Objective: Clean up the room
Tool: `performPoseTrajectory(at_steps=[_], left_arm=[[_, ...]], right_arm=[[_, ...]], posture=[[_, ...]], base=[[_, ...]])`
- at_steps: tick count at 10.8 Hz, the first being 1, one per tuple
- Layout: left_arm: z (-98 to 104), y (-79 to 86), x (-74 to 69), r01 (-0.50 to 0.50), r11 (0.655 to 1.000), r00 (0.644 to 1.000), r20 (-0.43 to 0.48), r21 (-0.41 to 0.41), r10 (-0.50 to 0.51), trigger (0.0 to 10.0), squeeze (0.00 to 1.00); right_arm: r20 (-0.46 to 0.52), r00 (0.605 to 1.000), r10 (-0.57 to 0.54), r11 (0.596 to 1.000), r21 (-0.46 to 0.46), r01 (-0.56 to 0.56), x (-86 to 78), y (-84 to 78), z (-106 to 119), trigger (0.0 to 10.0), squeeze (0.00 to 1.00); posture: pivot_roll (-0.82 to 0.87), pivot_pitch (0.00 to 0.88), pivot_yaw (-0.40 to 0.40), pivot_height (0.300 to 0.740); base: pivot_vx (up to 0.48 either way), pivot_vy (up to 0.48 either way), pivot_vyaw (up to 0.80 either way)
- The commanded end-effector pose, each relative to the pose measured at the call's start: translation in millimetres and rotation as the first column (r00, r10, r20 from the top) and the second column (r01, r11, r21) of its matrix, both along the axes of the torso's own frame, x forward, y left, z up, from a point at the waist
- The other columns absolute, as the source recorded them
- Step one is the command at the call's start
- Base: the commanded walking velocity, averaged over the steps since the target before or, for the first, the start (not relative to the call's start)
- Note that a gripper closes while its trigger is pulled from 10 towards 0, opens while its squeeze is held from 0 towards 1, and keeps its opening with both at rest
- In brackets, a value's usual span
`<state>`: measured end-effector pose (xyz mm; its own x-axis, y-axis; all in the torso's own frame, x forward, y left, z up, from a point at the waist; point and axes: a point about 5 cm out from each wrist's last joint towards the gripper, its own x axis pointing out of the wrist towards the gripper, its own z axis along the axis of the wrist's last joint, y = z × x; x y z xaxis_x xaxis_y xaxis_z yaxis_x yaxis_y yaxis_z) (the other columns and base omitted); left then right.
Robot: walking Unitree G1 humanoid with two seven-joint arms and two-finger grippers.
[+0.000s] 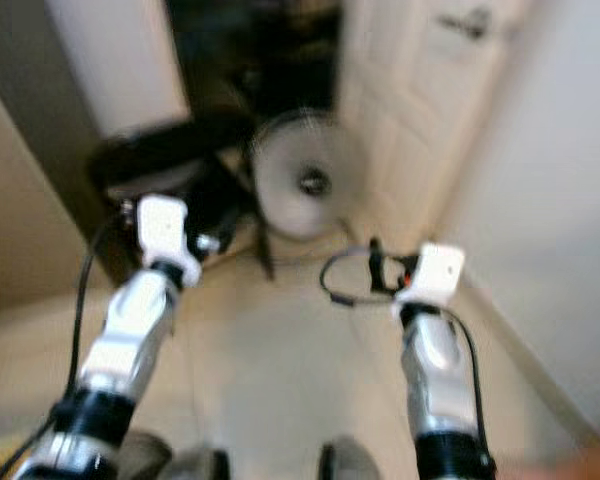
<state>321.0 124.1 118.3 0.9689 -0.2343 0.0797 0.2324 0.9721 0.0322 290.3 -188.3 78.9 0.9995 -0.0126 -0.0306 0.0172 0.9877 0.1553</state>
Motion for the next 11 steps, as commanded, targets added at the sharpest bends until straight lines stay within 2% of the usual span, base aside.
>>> performPoseTrajectory(at_steps=[1,4,9,11], left_arm=[[5.6,0.8,1.7,-0.002,1.000,1.000,0.023,0.006,0.002,10.0,0.00],[4.9,0.4,1.1,0.000,1.000,1.000,0.021,0.010,0.000,10.0,0.00],[-1.0,2.2,-1.7,-0.006,1.000,1.000,0.014,0.022,0.006,10.0,0.00],[-2.9,4.1,-1.2,-0.022,0.999,1.000,-0.001,0.026,0.022,10.0,0.00]], right_arm=[[0.003,1.000,0.008,1.000,0.007,-0.008,3.0,2.3,2.4,10.0,0.00],[-0.003,1.000,0.023,0.999,0.040,-0.023,4.6,3.2,0.7,10.0,0.00],[0.002,0.999,0.050,0.999,0.019,-0.050,2.8,3.6,0.2,10.0,0.00],[0.013,0.998,0.058,0.998,0.028,-0.058,4.2,4.0,2.3,10.0,0.00]], posture=[[-0.15,0.000,0.037,0.705],[-0.15,0.000,0.032,0.705],[-0.15,0.000,0.026,0.705],[-0.15,0.000,0.026,0.722]], base=[[-0.300,0.000,0.00],[-0.301,0.000,0.00],[0.000,0.000,0.60],[0.000,0.000,0.46]])
